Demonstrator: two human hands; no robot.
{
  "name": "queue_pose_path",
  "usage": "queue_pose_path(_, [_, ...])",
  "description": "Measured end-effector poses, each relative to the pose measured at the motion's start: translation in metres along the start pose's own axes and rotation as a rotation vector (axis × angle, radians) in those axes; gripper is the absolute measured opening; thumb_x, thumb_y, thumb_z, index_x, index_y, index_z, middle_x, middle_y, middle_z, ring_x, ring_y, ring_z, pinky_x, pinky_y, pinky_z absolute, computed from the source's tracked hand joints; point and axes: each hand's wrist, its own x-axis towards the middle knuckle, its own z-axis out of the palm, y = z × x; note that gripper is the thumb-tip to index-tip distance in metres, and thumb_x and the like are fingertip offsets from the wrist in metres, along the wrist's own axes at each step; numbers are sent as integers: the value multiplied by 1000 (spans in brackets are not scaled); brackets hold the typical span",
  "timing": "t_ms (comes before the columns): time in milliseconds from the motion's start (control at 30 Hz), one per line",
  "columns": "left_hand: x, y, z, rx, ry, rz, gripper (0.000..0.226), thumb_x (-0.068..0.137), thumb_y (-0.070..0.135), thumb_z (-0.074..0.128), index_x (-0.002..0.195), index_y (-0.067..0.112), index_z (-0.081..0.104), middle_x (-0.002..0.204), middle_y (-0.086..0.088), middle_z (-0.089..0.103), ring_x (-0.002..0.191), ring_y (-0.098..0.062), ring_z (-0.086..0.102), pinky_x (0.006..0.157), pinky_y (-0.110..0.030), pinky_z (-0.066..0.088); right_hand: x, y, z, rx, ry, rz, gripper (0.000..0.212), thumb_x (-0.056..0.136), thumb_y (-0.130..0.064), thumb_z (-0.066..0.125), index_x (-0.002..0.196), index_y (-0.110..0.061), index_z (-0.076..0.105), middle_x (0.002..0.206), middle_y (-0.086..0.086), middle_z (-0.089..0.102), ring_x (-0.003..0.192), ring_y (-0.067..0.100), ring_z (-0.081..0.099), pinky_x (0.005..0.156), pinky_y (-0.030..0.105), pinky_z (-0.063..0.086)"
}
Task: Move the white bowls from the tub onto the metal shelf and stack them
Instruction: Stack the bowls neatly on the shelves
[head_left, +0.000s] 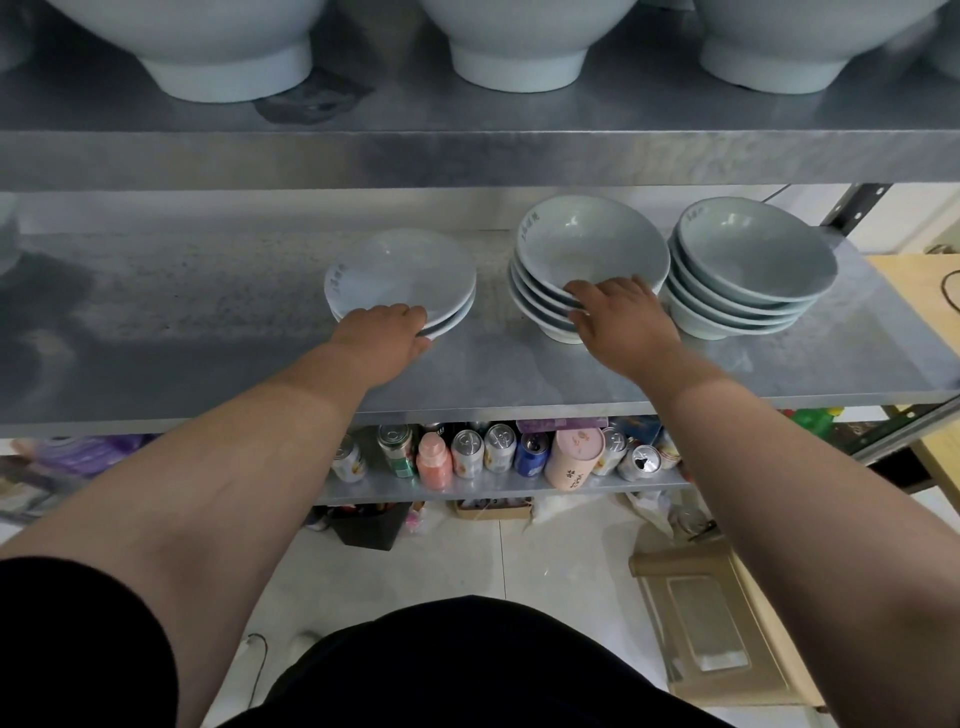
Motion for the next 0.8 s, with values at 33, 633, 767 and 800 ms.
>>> queue_pose_path(33, [0,0,-1,-6,1,-12,35,102,42,36,120,14,48,113,-9,57,93,-30,57,71,-36,38,0,-1,-1,1,-12,13,36,95,-24,53,129,-14,55,109,19,67,111,41,57,107,54,34])
queue_pose_path(633, [-260,-27,13,-1286,203,-553,33,90,23,62,122,32,58,124,13,62,112,2,59,95,-25,49,-81,-208,0,995,-433,199,25,94,-23,60,117,-31,64,114,-20,66,104,-8,60,89,21,49])
queue_pose_path(767, [-314,-50,30,-1408,275,-737,30,95,10,59,121,26,60,120,10,66,117,-2,58,84,-11,46,-66,-267,21,985,-584,88,24,92,-31,60,115,-36,64,112,-24,65,106,-5,60,93,30,52])
queue_pose_path(800, [-324,-60,33,-1421,287,-762,31,95,9,58,121,26,60,120,10,65,117,-2,57,82,-11,47,-59,-284,23,976,-610,61,24,93,-30,60,115,-35,64,112,-23,65,104,-7,59,92,24,51])
